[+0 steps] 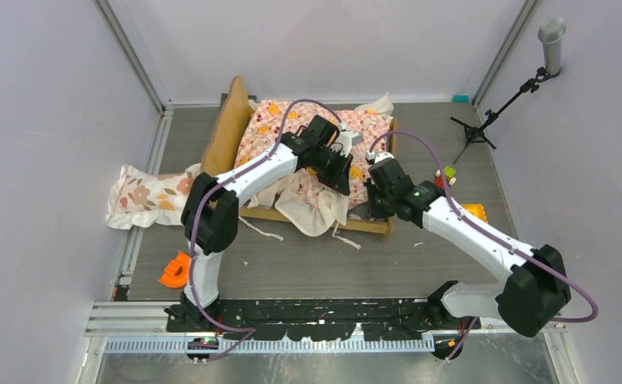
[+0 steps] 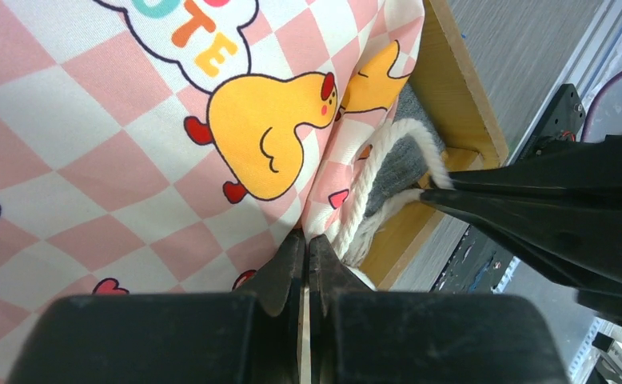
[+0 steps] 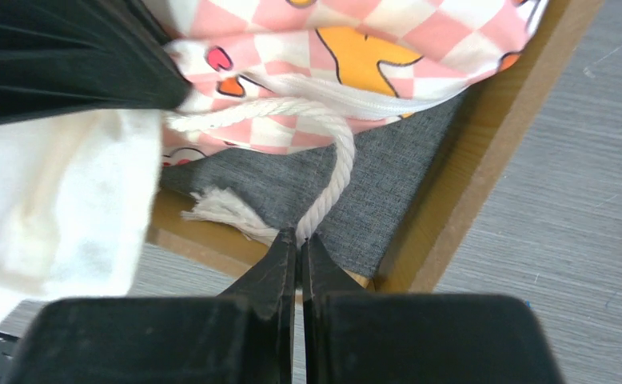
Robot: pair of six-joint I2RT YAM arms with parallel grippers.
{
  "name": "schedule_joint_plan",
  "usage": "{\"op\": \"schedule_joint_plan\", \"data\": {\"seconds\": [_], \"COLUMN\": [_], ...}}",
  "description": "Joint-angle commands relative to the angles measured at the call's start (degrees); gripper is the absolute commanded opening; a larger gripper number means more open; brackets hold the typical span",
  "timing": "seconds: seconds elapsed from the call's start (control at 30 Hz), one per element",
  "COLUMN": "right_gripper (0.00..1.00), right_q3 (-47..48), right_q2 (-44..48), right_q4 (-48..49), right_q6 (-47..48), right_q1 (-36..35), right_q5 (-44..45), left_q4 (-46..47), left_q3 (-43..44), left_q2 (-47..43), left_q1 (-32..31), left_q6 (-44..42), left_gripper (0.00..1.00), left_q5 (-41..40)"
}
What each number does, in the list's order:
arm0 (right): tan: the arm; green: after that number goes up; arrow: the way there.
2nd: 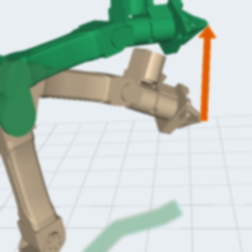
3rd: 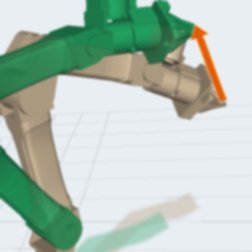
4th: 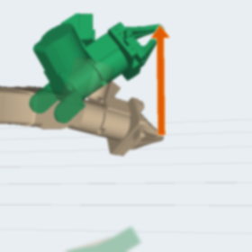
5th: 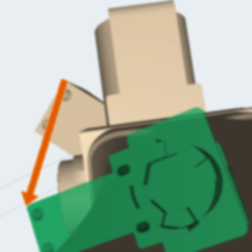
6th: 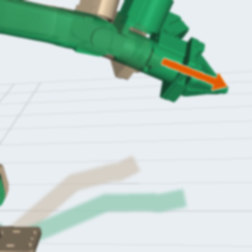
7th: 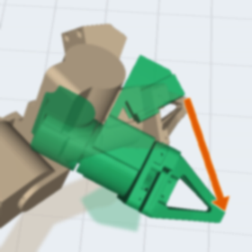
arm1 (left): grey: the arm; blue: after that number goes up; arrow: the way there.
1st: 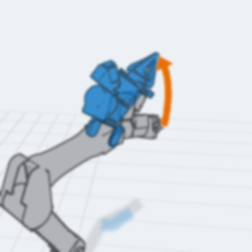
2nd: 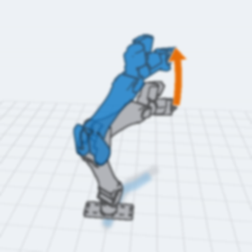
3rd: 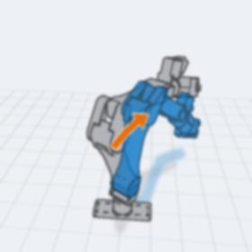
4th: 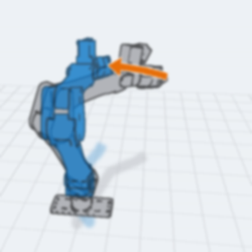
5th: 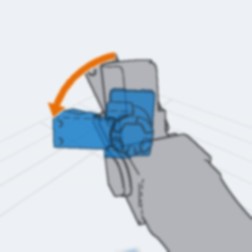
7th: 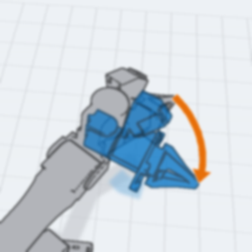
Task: Set up the pet bed
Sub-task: Cross the ropes on the bed frame.
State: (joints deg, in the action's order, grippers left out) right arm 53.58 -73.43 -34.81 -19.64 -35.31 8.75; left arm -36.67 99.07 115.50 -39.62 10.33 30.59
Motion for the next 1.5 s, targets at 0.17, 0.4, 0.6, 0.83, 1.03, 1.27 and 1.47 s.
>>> {"op": "schedule_joint_plan", "data": {"seconds": [0.17, 0.4, 0.6, 0.83, 1.03, 1.27, 1.47], "right_gripper": [0.01, 0.01, 0.01, 0.01, 0.01, 0.01, 0.01], "right_q3": [6.2, 6.5, 6.1, 6.5, 5.6, 4.3, 3.2], "right_q2": [8.4, 8.0, 7.6, 6.6, 5.6, 3.7, 0.7], "right_q4": [1.4, 1.7, 3.5, 4.8, 4.8, 5.2, 6.6], "right_q6": [-1.0, -0.8, -0.9, -1.6, -1.8, -0.1, 0.8], "right_q1": [-0.3, -0.3, -0.3, -0.3, -0.2, -0.1, -0.2], "right_q5": [-1.9, -3.9, -5.8, -10.5, -9.0, -2.1, 0.1], "left_q4": [0.0, -0.6, -0.9, -1.7, -1.5, -1.0, -0.8], "left_q3": [2.3, 2.0, 2.1, 2.2, 1.4, 1.3, 1.4], "left_q2": [-3.2, -3.7, -3.4, -4.0, -3.8, -3.0, -2.1], "left_q1": [-0.2, -0.1, -0.1, 0.4, 0.4, 0.4, 0.4], "left_q6": [-0.1, -0.5, -1.0, -1.9, -1.9, -1.7, -1.6], "left_gripper": [0.0, 0.0, 0.0, 0.0, 0.0, 0.0, 0.0], "left_q5": [-2.2, -2.4, -2.8, -3.7, -3.6, -3.5, -3.3]}}
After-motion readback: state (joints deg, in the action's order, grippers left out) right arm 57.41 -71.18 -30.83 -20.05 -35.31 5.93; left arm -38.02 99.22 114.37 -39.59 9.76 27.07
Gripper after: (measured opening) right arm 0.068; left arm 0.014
